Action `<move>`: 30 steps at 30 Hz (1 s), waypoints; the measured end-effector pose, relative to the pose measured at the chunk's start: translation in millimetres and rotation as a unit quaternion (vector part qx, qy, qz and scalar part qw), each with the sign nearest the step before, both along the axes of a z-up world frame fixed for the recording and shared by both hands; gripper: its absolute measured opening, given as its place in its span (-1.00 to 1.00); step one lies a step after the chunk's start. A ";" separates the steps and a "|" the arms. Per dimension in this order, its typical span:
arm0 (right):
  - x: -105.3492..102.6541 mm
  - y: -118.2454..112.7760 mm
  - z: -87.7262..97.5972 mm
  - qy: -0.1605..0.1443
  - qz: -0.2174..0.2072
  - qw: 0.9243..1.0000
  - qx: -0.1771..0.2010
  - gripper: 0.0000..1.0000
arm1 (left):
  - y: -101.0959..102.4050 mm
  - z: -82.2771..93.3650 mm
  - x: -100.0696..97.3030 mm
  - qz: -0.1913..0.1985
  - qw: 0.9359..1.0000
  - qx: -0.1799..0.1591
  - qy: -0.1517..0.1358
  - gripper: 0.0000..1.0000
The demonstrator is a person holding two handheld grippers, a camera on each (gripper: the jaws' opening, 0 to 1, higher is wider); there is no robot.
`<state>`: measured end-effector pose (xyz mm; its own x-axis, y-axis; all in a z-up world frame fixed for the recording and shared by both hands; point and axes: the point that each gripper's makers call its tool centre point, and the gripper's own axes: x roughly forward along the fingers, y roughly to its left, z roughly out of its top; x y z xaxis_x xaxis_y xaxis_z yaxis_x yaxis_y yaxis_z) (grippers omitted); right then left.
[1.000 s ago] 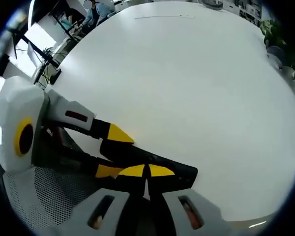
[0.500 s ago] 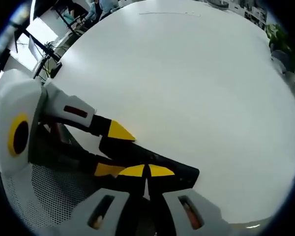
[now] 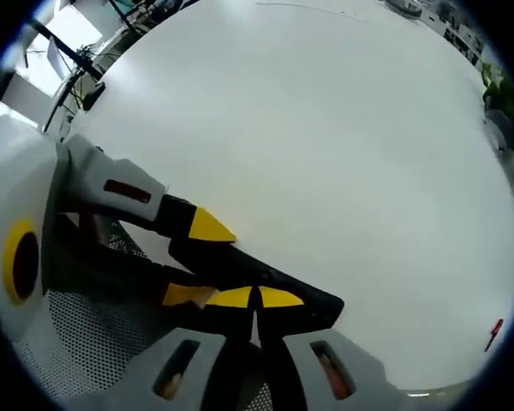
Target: Press the specified remote control buttons in sequence, fully releasing each button before pressing the next.
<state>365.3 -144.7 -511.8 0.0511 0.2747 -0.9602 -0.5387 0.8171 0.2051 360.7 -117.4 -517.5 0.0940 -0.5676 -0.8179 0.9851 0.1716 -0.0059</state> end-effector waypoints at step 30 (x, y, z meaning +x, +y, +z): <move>-1.3 -5.4 5.8 -0.015 -0.080 0.995 0.058 -1.00 | -3.1 0.7 10.8 0.068 0.998 -0.002 0.016 -0.51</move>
<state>364.0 -150.1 -505.9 0.1305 0.3691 -0.9202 -0.4109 0.8648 0.2886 371.6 -120.5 -516.8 0.1443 -0.5549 -0.8193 0.9522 0.3033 -0.0377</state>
